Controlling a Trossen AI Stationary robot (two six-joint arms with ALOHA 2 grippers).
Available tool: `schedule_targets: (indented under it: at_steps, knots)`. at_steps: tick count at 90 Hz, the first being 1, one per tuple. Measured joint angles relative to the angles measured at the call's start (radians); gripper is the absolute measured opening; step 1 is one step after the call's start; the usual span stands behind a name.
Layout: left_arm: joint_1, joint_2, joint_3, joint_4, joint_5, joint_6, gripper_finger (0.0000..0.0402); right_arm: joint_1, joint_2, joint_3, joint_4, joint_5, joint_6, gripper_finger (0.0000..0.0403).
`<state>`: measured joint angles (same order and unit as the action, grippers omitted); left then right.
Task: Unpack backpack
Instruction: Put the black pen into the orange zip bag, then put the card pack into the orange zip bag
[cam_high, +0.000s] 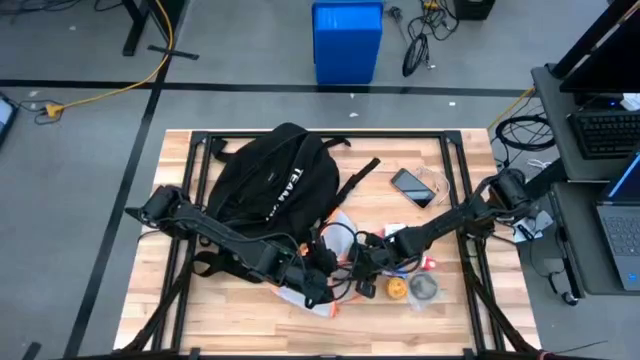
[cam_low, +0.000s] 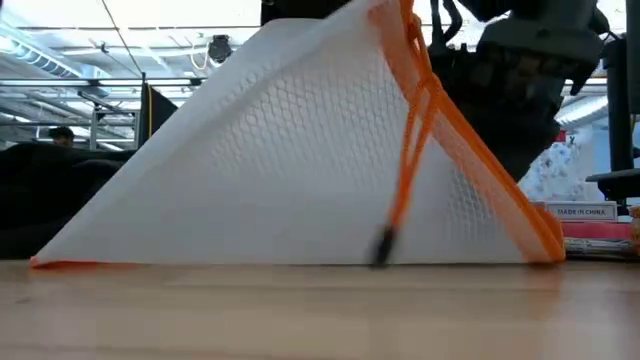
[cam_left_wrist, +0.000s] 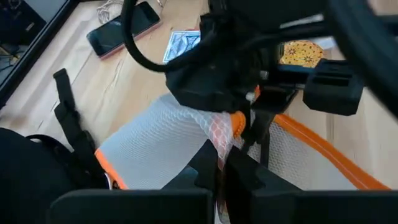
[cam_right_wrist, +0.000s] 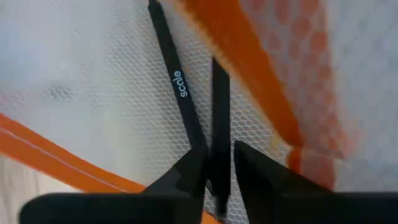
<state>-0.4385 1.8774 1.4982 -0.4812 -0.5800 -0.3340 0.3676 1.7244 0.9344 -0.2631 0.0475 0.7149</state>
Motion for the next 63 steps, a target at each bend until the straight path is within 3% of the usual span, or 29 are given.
schedule_targets:
  at_steps: [25,46,55,63]
  knots:
    - [0.000,0.000,0.000,0.001,0.000,0.000,0.0000,0.000,-0.028,0.061,-0.027,-0.102,-0.073,0.0115]
    - [-0.002,0.000,0.000,-0.006,0.000,0.000,0.0000,0.041,-0.094,0.223,-0.310,-0.096,-0.127,0.0110]
    - [-0.001,0.000,0.000,-0.022,0.001,0.000,0.0000,0.079,-0.141,0.285,-0.431,-0.017,-0.132,0.0109]
    - [0.000,0.000,0.000,-0.039,0.002,0.000,0.0000,0.124,-0.192,0.324,-0.555,0.130,-0.076,0.0109]
